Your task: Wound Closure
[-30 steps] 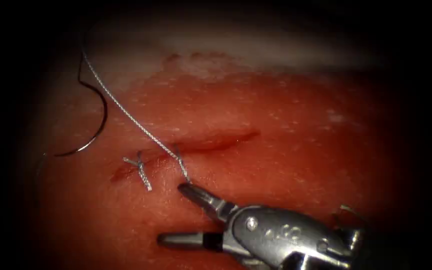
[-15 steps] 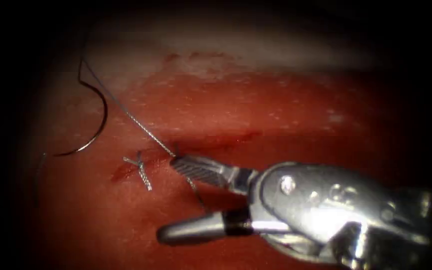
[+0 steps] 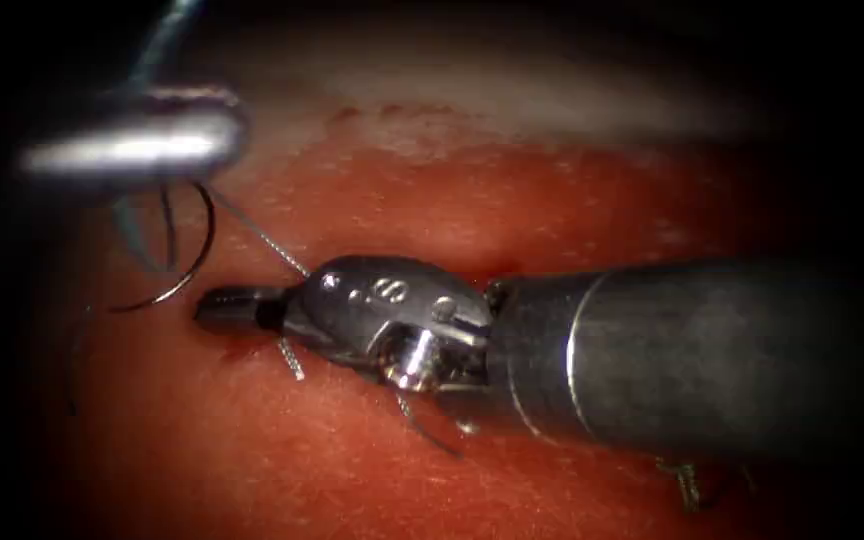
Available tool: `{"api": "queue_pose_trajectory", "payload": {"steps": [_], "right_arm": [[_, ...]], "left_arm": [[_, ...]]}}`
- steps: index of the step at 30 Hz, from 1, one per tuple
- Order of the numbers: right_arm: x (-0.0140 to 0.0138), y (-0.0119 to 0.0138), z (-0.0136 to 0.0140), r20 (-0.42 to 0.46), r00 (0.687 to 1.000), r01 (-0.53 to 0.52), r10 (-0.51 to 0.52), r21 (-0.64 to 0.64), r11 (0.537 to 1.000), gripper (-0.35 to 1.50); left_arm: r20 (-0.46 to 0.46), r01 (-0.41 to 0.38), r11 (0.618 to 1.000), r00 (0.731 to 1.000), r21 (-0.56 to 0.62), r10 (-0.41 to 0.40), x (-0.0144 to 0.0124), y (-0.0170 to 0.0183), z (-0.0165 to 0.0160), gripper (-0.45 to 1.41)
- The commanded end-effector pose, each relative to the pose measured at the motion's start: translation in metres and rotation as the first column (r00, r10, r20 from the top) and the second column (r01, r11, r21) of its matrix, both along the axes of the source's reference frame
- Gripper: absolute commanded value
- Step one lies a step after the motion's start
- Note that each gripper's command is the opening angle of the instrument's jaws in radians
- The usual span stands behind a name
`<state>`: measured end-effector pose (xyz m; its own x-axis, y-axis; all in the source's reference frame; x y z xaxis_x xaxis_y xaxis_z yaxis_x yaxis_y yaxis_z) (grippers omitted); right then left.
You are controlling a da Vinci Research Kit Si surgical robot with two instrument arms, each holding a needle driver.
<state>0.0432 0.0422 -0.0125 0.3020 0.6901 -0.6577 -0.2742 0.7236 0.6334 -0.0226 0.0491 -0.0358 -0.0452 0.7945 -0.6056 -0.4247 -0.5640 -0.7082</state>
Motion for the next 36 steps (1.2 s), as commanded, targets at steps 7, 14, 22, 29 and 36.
{"api": "queue_pose_trajectory", "payload": {"steps": [7, 14, 22, 29, 36], "right_arm": [[0.0055, -0.0004, 0.0046, 0.040, 0.996, -0.079, 0.082, -0.067, 0.995, -0.35], [0.0053, 0.0015, 0.0063, -0.037, 0.978, -0.208, 0.206, -0.093, 0.974, -0.35], [0.0049, 0.0032, 0.0066, -0.145, 0.930, -0.344, 0.338, -0.021, 0.939, -0.35], [0.0030, 0.0047, 0.0052, -0.202, 0.886, -0.420, 0.418, 0.033, 0.907, -0.35], [0.0011, 0.0064, 0.0028, -0.246, 0.873, -0.419, 0.421, 0.064, 0.906, -0.35]], "left_arm": [[0.049, 0.049, 0.999, 0.998, 0.016, -0.050, -0.0008, -0.0026, 0.0008, -0.35], [0.066, 0.079, 0.997, 0.995, 0.006, -0.080, -0.0005, -0.0042, 0.0007, -0.35], [0.059, 0.096, 0.995, 0.994, -0.005, -0.095, -0.0008, -0.0065, 0.0032, -0.35], [0.041, 0.117, 0.993, 0.992, -0.012, -0.116, 0.0002, -0.0071, 0.0059, -0.35], [0.037, 0.132, 0.991, 0.991, -0.007, -0.132, 0.0012, -0.0078, 0.0100, -0.35]]}}
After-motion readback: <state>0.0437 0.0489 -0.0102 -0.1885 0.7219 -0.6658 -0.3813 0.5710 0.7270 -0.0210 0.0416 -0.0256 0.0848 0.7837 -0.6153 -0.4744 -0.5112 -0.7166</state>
